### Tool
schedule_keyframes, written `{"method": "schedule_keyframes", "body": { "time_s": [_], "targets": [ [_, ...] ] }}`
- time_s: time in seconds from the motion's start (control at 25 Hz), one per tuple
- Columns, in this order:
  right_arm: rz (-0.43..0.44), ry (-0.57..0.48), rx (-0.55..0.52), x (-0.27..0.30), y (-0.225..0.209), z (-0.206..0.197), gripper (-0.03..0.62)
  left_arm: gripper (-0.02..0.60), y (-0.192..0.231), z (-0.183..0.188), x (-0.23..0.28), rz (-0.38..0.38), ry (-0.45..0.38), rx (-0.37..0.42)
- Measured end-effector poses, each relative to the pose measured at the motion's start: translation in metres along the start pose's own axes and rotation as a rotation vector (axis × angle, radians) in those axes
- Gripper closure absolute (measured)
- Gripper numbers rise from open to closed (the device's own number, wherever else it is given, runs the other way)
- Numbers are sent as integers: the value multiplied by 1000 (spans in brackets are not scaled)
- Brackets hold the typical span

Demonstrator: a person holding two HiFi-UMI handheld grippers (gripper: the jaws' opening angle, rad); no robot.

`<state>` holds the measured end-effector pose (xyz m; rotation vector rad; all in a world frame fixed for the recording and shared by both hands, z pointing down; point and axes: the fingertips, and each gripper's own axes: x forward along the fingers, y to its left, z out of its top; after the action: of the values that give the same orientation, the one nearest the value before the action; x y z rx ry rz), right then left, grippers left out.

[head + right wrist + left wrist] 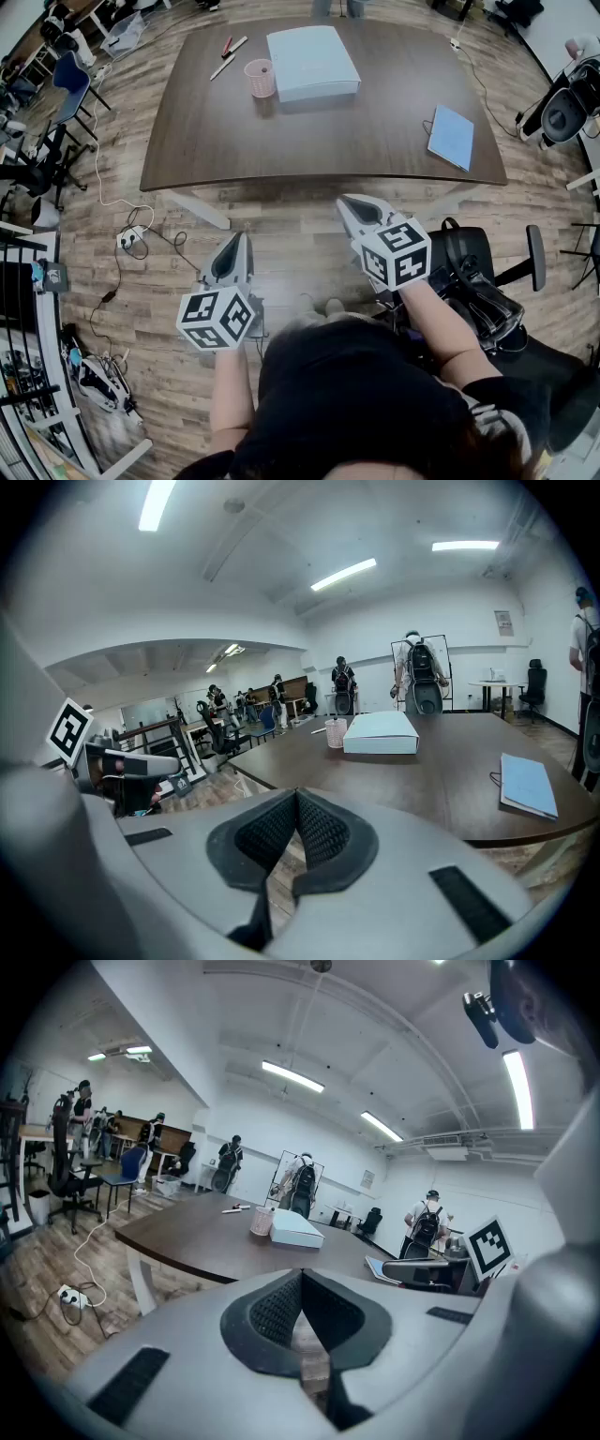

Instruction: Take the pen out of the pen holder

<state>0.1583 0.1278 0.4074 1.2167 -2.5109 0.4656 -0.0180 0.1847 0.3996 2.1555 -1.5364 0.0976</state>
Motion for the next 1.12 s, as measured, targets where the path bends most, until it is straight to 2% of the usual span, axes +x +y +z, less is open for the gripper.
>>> {"method": "schedule_keyframes", "body": {
  "time_s": [0.32,0.52,0.76,1.12],
  "targets": [
    [-8,28,-3,6,3,-10,576,566,8,-7,4,0,21,-12],
    [2,7,-27,15,9,2,576,566,17,0,7,4,9,-7],
    [34,-2,-38,27,23,8,576,566,26,7,6,10,3,26],
    [74,20,-51,53,45,9,576,566,50,3,-2,25,8,26]
  ]
}}
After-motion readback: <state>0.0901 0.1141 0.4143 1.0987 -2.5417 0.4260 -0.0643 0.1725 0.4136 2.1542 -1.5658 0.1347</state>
